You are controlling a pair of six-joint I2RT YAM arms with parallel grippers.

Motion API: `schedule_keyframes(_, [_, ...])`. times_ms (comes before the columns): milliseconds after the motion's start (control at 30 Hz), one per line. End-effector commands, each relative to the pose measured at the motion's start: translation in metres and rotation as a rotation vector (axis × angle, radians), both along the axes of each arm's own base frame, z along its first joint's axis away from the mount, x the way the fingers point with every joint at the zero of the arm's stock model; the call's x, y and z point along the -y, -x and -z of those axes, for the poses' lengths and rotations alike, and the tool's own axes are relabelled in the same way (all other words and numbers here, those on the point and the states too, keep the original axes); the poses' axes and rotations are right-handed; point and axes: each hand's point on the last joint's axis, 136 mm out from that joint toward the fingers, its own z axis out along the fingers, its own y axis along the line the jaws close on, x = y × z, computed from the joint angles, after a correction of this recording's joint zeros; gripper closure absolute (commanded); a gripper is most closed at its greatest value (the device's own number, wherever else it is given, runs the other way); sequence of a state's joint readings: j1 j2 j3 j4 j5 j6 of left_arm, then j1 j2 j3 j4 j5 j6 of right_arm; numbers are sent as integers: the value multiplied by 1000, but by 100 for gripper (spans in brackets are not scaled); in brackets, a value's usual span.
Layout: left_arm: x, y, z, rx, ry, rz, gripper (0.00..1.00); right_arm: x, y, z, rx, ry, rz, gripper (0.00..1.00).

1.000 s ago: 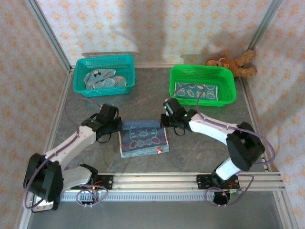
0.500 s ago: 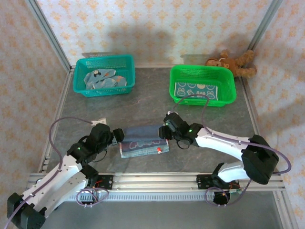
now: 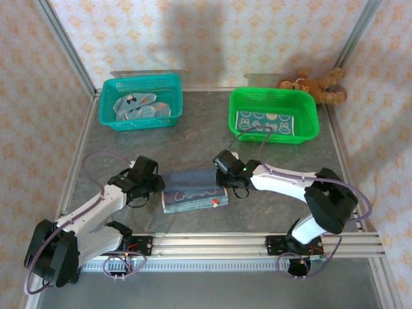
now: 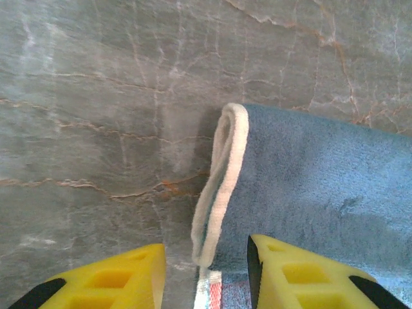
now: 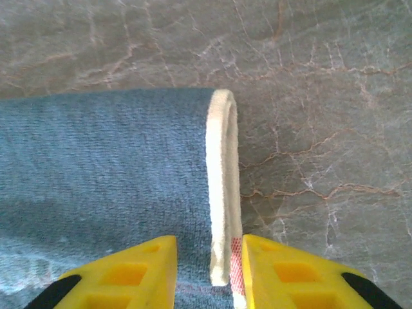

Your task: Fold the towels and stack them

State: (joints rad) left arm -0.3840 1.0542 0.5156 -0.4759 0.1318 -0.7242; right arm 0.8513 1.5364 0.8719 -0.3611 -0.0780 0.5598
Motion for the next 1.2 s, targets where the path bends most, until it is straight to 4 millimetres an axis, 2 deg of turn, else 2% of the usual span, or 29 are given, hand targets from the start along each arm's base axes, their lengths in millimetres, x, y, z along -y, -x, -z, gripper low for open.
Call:
schedule_keyframes(0, [12, -14, -8, 37, 41, 47, 63, -5, -4, 4, -15, -15, 30, 69])
schedule_keyframes(333, [15, -13, 9, -3, 36, 65, 71, -9, -3, 21, -51, -14, 34, 73])
schedule_keyframes(467, [14, -12, 13, -19, 27, 69, 73, -10, -3, 19, -50, -24, 35, 77])
schedule_keyframes(567, [15, -12, 13, -20, 28, 73, 76, -9, -3, 16, -46, -22, 35, 84])
schedule_keyframes(667, [15, -12, 13, -21, 27, 72, 82, -6, -3, 12, -38, -19, 39, 94])
schedule_keyframes(733, [15, -11, 13, -27, 29, 72, 96, -5, -2, 9, -33, -17, 38, 100])
schedule_keyframes(767, [15, -10, 12, -30, 31, 73, 100, -4, -2, 7, -31, -18, 40, 100])
schedule_keyframes(900, [15, -6, 3, -36, 42, 64, 100, -1, -1, -4, -16, -21, 38, 100])
schedule_keyframes(1167, [19, 2, -35, 0, 148, -19, 100, 5, 2, -34, 8, -18, 10, 100])
